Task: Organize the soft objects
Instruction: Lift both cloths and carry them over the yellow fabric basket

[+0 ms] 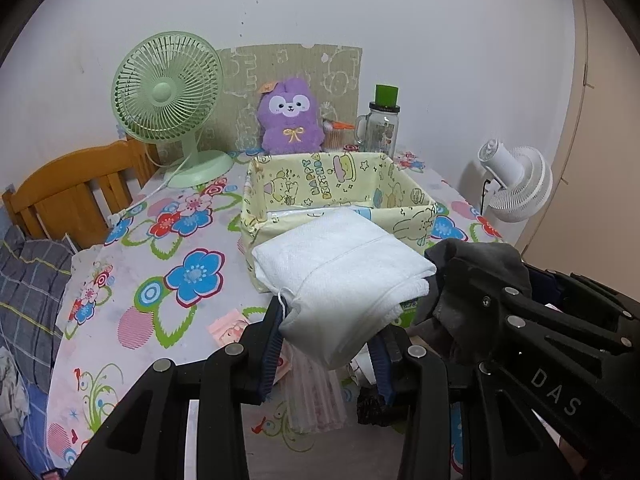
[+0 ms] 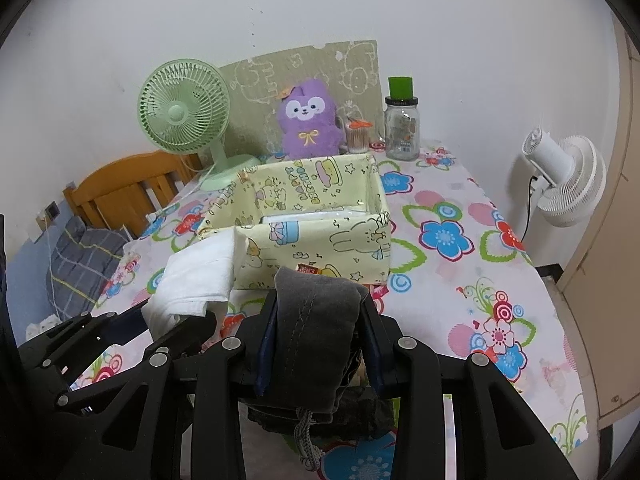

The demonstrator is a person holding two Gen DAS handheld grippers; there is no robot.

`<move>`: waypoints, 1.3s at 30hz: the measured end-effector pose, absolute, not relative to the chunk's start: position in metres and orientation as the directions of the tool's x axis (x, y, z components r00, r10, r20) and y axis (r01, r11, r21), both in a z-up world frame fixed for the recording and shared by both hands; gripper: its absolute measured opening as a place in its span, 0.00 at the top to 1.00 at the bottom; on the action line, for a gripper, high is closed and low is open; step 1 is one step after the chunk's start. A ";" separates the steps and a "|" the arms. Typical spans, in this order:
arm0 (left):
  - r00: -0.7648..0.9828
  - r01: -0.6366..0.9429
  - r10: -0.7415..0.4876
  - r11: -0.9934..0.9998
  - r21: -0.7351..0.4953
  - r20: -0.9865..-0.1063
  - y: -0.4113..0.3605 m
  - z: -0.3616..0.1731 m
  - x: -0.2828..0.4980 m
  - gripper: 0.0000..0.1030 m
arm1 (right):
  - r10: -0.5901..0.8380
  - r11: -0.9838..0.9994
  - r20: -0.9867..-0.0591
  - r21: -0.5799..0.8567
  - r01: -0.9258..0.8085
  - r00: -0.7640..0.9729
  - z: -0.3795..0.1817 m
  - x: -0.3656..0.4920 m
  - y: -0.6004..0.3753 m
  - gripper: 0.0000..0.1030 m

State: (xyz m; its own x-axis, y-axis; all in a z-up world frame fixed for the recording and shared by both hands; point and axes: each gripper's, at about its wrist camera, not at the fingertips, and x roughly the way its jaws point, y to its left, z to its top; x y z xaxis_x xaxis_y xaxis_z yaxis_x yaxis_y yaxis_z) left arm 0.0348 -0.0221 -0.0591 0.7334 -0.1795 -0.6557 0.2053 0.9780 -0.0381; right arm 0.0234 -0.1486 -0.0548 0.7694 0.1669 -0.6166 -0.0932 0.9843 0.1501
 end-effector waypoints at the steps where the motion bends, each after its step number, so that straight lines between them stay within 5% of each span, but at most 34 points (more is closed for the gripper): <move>1: 0.736 0.205 -0.179 0.978 -0.038 -0.653 -0.022 -0.058 0.035 0.61 | 0.168 0.984 -0.615 0.150 -0.094 0.771 -0.054 0.024 -0.148 0.61; 39: 0.795 0.208 -0.187 0.978 -0.031 -0.577 -0.025 -0.019 0.092 0.61 | 0.162 0.986 -0.507 0.117 -0.118 0.847 -0.009 0.076 -0.149 0.61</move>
